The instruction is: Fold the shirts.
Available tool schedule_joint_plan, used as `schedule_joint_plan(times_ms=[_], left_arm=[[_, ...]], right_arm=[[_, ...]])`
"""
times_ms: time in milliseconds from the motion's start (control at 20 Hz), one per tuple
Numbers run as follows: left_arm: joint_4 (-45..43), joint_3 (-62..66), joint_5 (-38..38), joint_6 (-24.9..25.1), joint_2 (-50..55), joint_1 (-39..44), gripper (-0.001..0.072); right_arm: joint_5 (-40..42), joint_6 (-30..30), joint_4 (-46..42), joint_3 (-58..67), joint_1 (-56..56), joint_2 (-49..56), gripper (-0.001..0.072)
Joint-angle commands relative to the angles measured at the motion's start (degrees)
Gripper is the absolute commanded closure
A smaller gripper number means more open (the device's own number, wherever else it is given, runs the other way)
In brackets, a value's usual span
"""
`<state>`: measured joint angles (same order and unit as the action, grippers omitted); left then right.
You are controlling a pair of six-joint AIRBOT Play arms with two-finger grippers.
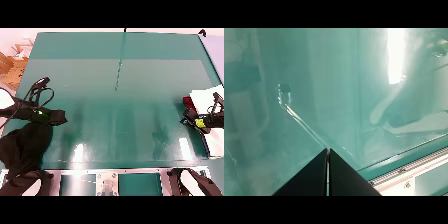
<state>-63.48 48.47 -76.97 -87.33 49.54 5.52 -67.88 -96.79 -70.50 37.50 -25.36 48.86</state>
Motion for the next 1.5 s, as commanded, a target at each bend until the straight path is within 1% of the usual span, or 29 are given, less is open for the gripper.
schedule_joint_plan(times_ms=[0, 150, 300, 400, 450, 500, 550, 600, 650, 700, 800, 950, 1100, 1250, 1300, 1350, 1400, 1450], left_arm=[[-0.02, -0.02, -0.17, 0.83, -0.04, 0.02, 0.0685], [-0.28, -0.02, -0.13, 0.85, -0.04, 0.02, 0.0685], [-3.89, -0.02, -0.17, 0.83, -0.04, 0.02, 0.0685], [-9.86, -0.02, -0.59, 0.74, -0.04, 0.02, 0.0684], [-13.77, -0.02, -1.14, 0.09, -0.04, 0.02, 0.0684], [-18.95, -0.02, -1.99, -1.70, -0.04, 0.02, 0.0683], [-24.11, -0.04, -3.19, -3.50, -0.04, 0.02, 0.0617], [-29.83, -0.28, -4.28, -5.18, -0.04, 0.02, 0.0285], [-34.97, -0.98, -4.96, -7.04, -0.04, 0.02, 0.0026], [-39.63, -2.25, -4.96, -8.11, -0.04, 0.02, -0.0012], [-46.05, -6.91, -3.87, -8.46, 0.00, 0.02, -0.0013], [-48.72, -15.56, 2.62, -9.73, 0.02, 0.02, -0.0013], [-49.70, -22.47, 9.77, -10.80, 0.24, 0.02, -0.0012], [-50.86, -26.18, 13.27, -10.75, 0.26, -0.26, -0.0005], [-50.86, -26.25, 13.57, -10.69, 0.24, -1.11, 0.0238], [-50.86, -26.08, 13.35, -9.79, 0.24, -1.84, 0.0545], [-50.82, -25.49, 13.09, -9.05, 0.24, -2.16, 0.0679], [-50.56, -24.15, 12.59, -8.61, 0.24, -2.16, 0.0685]], right_arm=[[0.00, -0.02, 0.00, 0.00, 0.04, -0.04, 0.0700], [0.00, -0.02, 0.00, 0.00, 0.04, -0.04, 0.0700], [0.00, -0.02, 0.00, 0.00, 0.04, -0.04, 0.0700], [0.00, -0.02, 0.00, 0.00, 0.04, -0.04, 0.0700], [0.00, -0.02, 0.00, 0.00, 0.04, -0.04, 0.0700], [0.00, -0.02, 0.00, 0.00, 0.04, -0.04, 0.0701], [0.00, -0.02, 0.00, 0.00, 0.04, -0.04, 0.0700], [0.00, -0.02, 0.00, 0.00, 0.04, -0.04, 0.0700], [0.00, -0.02, 0.00, 0.00, 0.04, -0.04, 0.0700], [0.00, -0.02, 0.00, 0.00, 0.04, -0.04, 0.0700], [0.00, -0.02, 0.00, 0.00, 0.04, -0.04, 0.0700], [0.00, -0.02, 0.00, 0.00, 0.04, -0.04, 0.0700], [0.00, -0.02, 0.00, 0.00, 0.04, -0.04, 0.0700], [0.00, -0.02, 0.00, 0.00, 0.04, -0.04, 0.0700], [-0.02, -0.02, 0.00, 0.00, 0.04, -0.04, 0.0700], [0.00, -0.02, -0.02, 0.00, 0.04, -0.04, 0.0701], [0.00, -0.02, 0.00, 0.00, 0.04, -0.04, 0.0700], [0.00, -0.02, 0.00, 0.00, 0.04, -0.04, 0.0701]])
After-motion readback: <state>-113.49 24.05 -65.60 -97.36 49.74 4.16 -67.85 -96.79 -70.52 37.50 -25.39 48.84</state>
